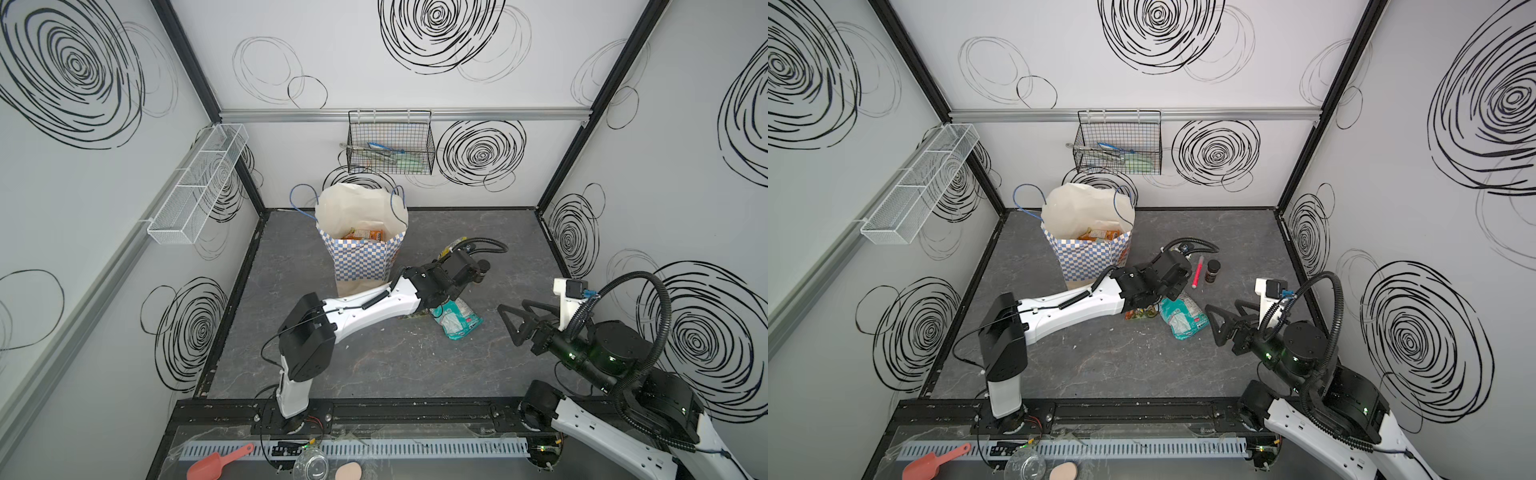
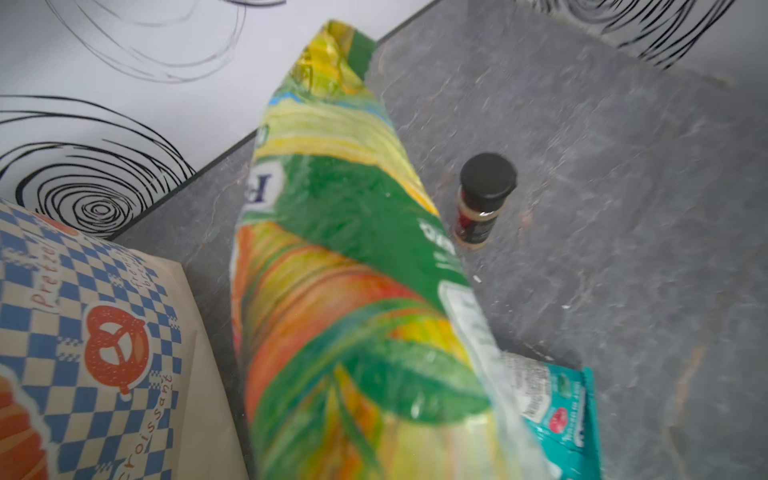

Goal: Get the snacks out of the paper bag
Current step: 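Lower the green-and-yellow packet onto the table beside the bag and release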

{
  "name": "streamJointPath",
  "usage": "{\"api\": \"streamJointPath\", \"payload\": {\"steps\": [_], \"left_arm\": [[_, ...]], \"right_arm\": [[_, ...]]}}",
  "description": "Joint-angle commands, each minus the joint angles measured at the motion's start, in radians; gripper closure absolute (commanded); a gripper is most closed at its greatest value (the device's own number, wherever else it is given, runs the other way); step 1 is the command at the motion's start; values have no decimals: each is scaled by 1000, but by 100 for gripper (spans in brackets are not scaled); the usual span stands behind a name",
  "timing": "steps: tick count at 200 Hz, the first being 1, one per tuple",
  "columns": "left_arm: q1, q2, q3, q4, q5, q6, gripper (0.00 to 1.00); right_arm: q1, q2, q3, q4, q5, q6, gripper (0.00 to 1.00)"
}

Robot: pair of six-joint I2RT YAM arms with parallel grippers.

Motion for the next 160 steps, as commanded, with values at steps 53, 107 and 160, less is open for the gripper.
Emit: {"api": "streamJointPath", "payload": {"steps": [53, 107, 160], "left_arm": [[105, 214, 111, 11, 38, 38, 98], [118, 218, 81, 35, 118, 11, 74], [98, 123, 106, -9, 120, 1, 55]], "right_arm": [[4, -3, 11, -74, -62, 89, 3], [3, 8, -14, -80, -114, 104, 3], [4, 89, 11, -37, -142, 12, 3]]}}
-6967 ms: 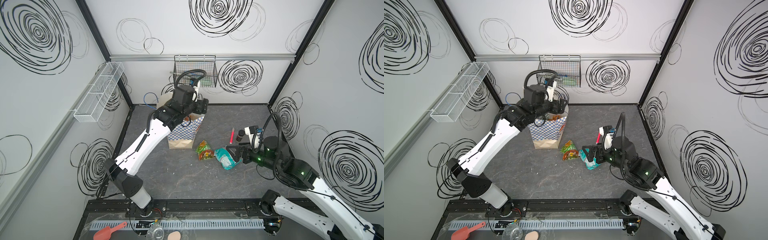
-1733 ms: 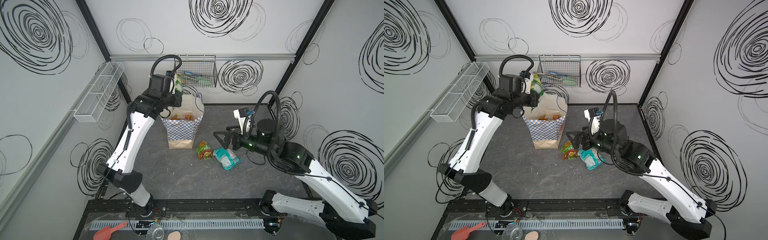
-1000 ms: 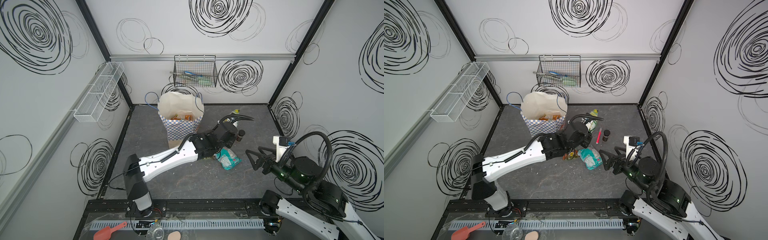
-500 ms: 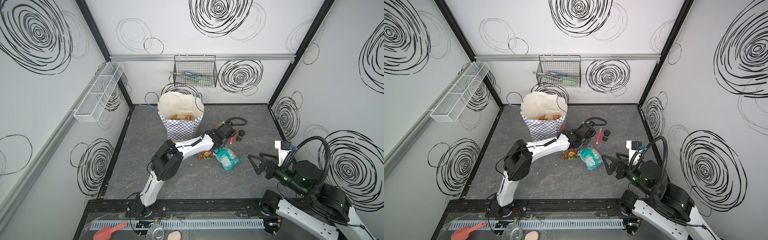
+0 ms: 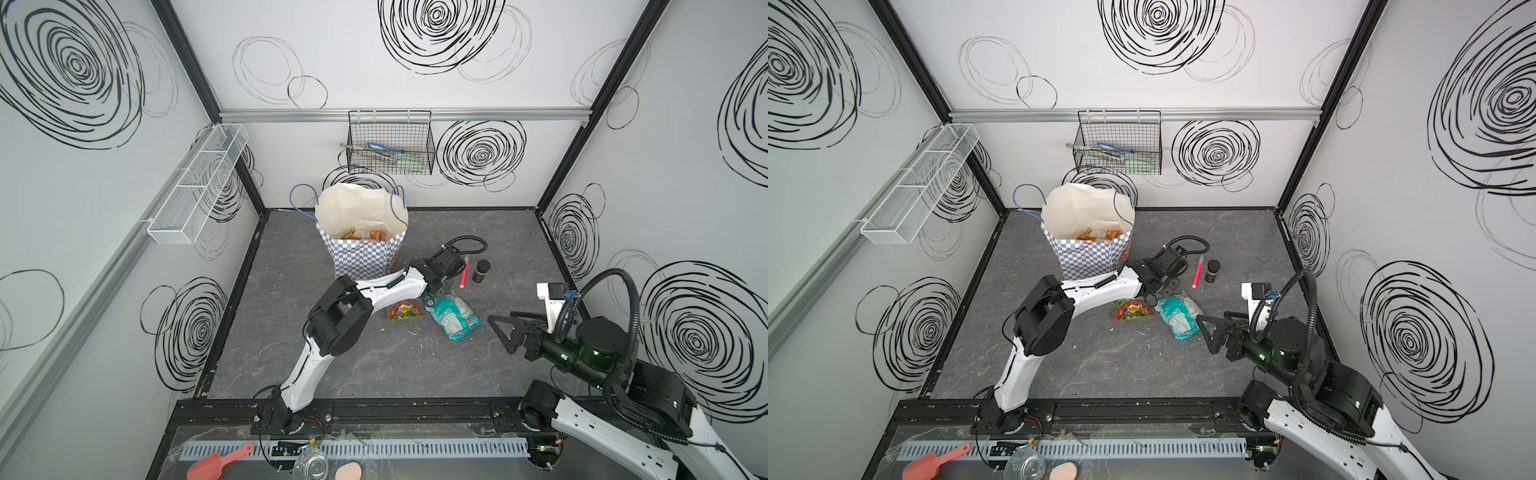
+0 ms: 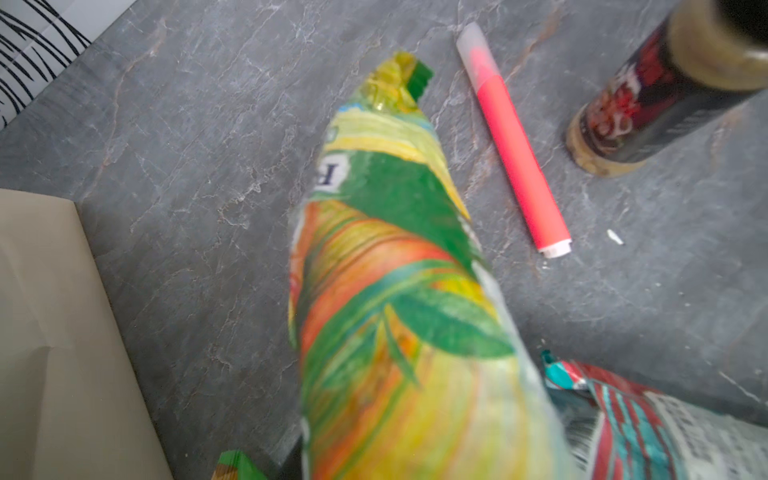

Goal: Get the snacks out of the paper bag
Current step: 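Lower the green-and-yellow packet onto the table beside the bag and release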

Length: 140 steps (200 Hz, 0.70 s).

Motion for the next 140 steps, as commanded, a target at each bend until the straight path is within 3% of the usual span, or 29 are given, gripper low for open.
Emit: {"api": "streamJointPath", "payload": {"steps": [1, 33, 74, 140], "left_arm": [[-15, -108, 33, 15, -11, -11, 54], [-39, -211, 54, -39, -58, -33, 51], [-68, -382, 98, -87, -86, -86, 48], [80, -515, 238, -160, 73, -170, 50]], "right_arm": [[3, 38, 16, 18, -8, -50, 3], [3, 92, 90, -56, 18, -67, 3], [5, 117, 144, -98, -60, -75, 3], [4, 176, 124, -21, -77, -99, 3]]}}
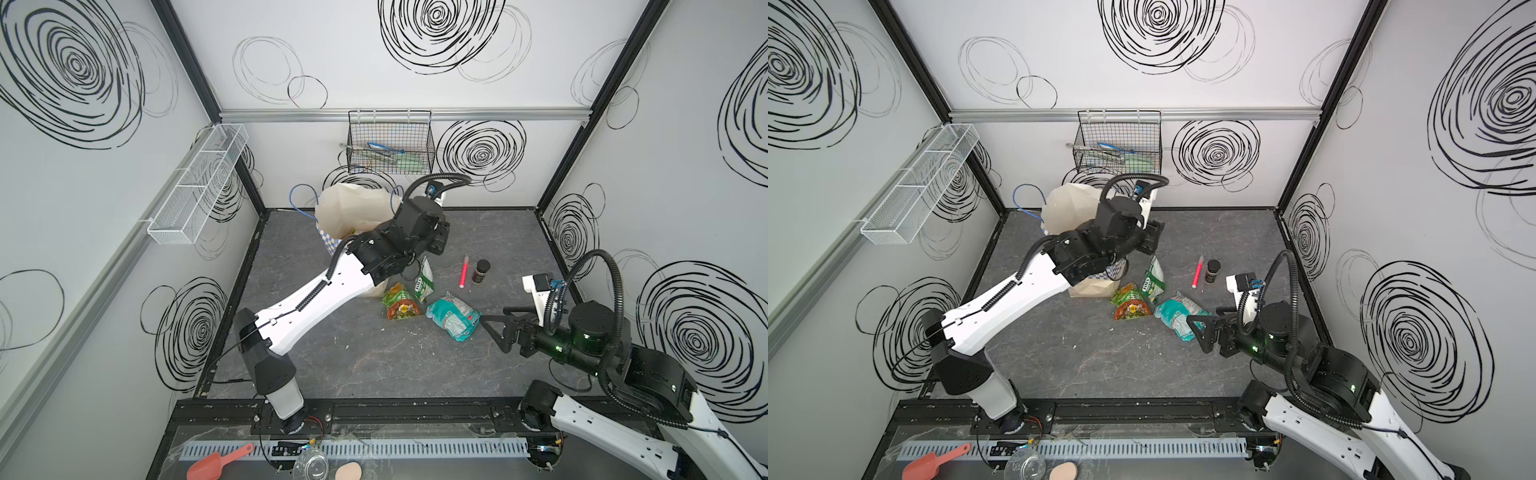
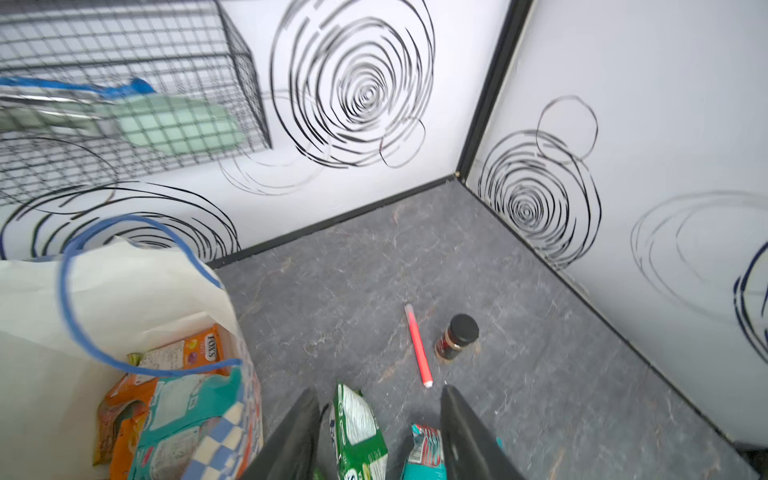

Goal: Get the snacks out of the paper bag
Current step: 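Lower the green-and-yellow packet onto the table beside the bag and release, then move the left gripper back over and into the bag opening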

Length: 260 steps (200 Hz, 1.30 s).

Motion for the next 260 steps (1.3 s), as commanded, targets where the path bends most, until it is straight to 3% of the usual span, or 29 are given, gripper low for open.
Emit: {"api": "streamJointPath", "payload": {"steps": [1, 51, 100, 139, 260], "left_arm": [[53, -26, 73, -62, 65, -51, 50], [339, -96, 114, -126, 167, -44, 44], [552, 71, 197, -224, 229, 12, 41], [568, 270, 342, -365, 250, 78, 40], [578, 495, 178, -322, 300, 143, 34]], "right_arm": [[5, 34, -2, 40, -4, -16, 3], [3, 136, -4, 136, -8, -60, 3], [1, 232, 53, 162, 2, -104, 3], [-6, 272, 62, 178, 9, -107, 3], [-9, 337, 45, 246, -10, -82, 3]]}}
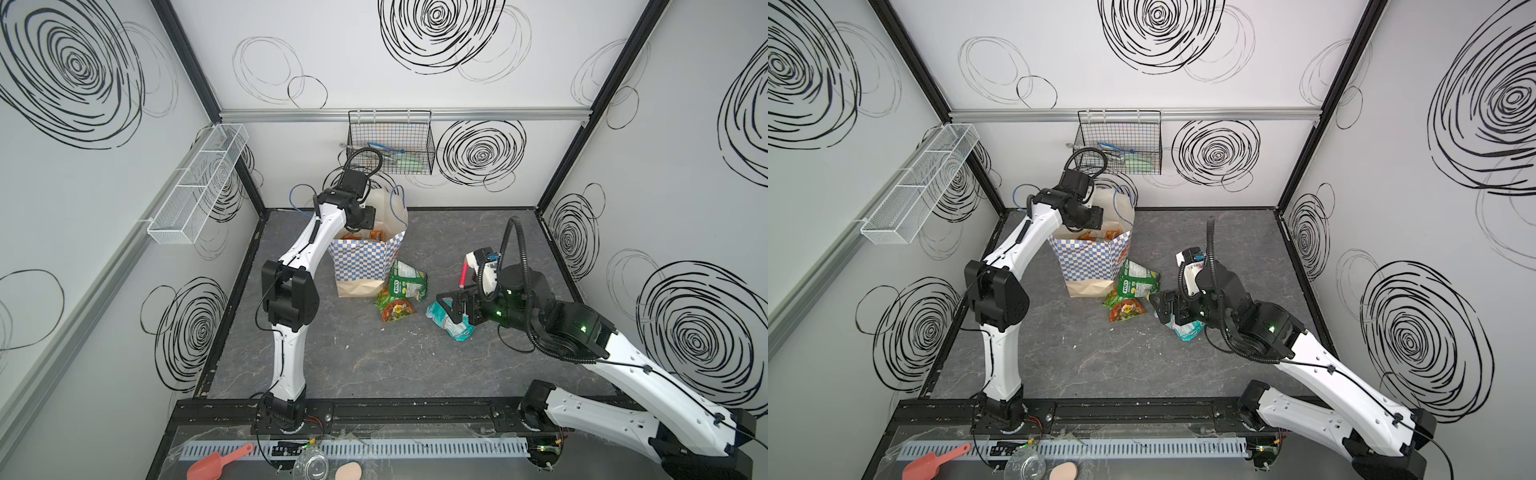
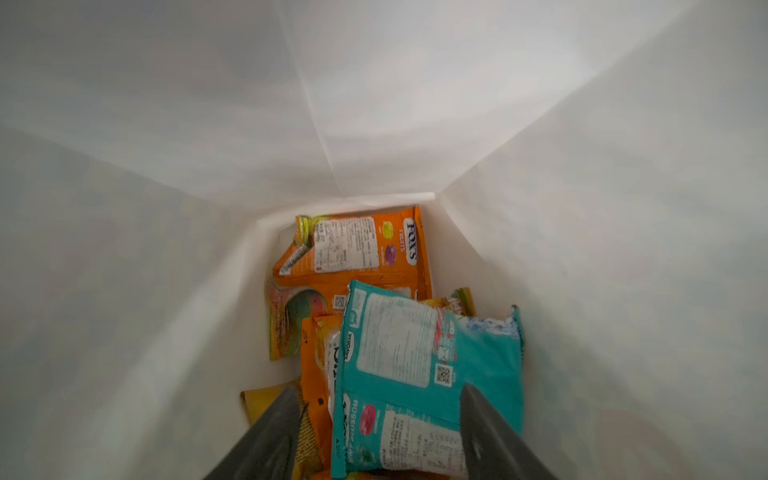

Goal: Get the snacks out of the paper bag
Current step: 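Move the left gripper back over and into the bag opening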

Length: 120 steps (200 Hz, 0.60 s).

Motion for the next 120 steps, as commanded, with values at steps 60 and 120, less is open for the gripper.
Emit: {"api": "streamJointPath", "payload": {"steps": [60, 120], "left_arm": [[31, 139, -24, 15, 34, 30, 20], [41, 273, 64, -82, 27, 80, 6]], "right_arm": [[-4, -21, 12, 16, 6, 6, 3], [-4, -30, 12, 13, -1, 10, 3]]}}
